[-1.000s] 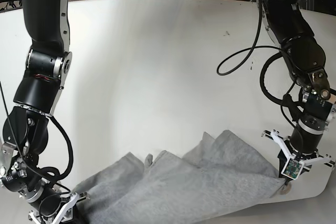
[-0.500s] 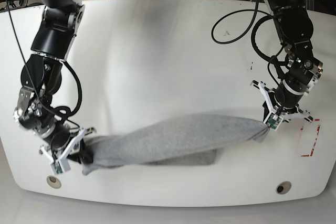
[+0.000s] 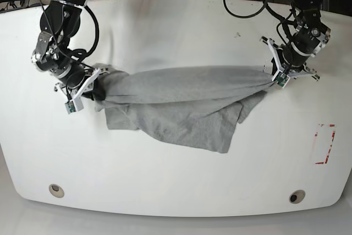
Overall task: Fold the T-shirt properly
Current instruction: 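Lay the stretched shirt flat on the table with both grippers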
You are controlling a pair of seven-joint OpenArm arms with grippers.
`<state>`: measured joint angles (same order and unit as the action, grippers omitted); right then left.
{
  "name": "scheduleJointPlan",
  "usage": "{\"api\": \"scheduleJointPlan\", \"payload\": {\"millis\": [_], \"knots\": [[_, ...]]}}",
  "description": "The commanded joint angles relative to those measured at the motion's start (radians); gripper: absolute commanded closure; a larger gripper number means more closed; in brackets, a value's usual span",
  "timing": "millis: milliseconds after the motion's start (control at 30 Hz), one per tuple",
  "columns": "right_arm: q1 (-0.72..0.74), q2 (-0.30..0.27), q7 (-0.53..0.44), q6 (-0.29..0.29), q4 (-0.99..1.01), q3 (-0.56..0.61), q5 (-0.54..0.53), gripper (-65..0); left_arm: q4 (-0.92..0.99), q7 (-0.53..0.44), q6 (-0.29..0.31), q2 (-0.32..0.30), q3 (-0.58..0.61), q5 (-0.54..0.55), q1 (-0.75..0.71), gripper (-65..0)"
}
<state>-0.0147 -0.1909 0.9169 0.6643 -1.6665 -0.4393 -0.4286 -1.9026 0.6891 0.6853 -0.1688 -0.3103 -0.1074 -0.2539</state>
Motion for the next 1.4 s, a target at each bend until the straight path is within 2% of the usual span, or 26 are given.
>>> {"api": "scheduleJointPlan", "payload": {"millis": [0,100,367,467,600,767,900,967,1067,1133,1200,1267,1367], "knots": [[-0.034,0.003,-0.032,0.007,-0.07,-0.045,0.017,0.0,-0.018,-0.013,-0.031,-0.016,-0.034,-0.039,-0.032,0.0],[-0.098,0.037,-0.028,0.033,-0.122,-0.063,0.017,0.0,-0.016,-0.039,-0.031,-0.016,-0.046,-0.039,-0.071,0.0],[-0.261,0.121,-0.028,0.034,-0.2,-0.068,0.017,-4.6,0.001,-0.078,-0.031,-0.016,-0.072,-0.039,-0.126,0.0],[-0.308,0.14,-0.028,0.034,-0.228,-0.068,0.017,-11.6,0.005,-0.078,-0.031,-0.016,-0.074,-0.041,-0.126,0.0],[-0.38,0.159,-0.028,0.034,-0.295,-0.068,0.006,-28.1,0.031,-0.079,-0.031,-0.021,-0.074,-0.041,-0.123,0.0],[-0.446,0.158,-0.028,0.034,-0.318,-0.141,-0.123,-42.0,0.084,-0.081,-0.031,-0.022,-0.072,-0.039,-0.12,0.0],[-0.462,0.158,-0.028,0.034,-0.318,-0.209,-0.181,-43.0,0.11,-0.081,-0.029,-0.022,-0.068,-0.039,-0.117,0.0],[-0.456,0.156,-0.028,0.034,-0.318,-0.212,-0.18,-43.0,0.113,-0.082,-0.028,-0.022,-0.068,-0.039,-0.1,0.0],[-0.413,0.129,-0.028,0.034,-0.314,-0.211,-0.18,-43.0,0.114,-0.082,0.013,-0.022,-0.072,-0.039,-0.094,0.0],[-0.382,0.118,-0.026,0.034,-0.289,-0.206,-0.18,-43.0,0.113,-0.082,0.013,-0.021,-0.072,-0.041,-0.097,0.0],[-0.327,0.117,-0.026,0.034,-0.258,-0.188,-0.178,-43.0,0.113,-0.081,0.013,-0.018,-0.072,-0.044,-0.097,0.0],[-0.258,0.08,-0.019,0.034,-0.218,-0.143,-0.172,-43.0,0.113,-0.081,0.013,-0.018,-0.072,-0.044,-0.094,0.0],[-0.158,0.055,0.028,0.034,-0.154,-0.043,-0.14,-43.0,0.101,-0.081,0.013,-0.018,-0.072,-0.044,-0.095,0.0]]}}
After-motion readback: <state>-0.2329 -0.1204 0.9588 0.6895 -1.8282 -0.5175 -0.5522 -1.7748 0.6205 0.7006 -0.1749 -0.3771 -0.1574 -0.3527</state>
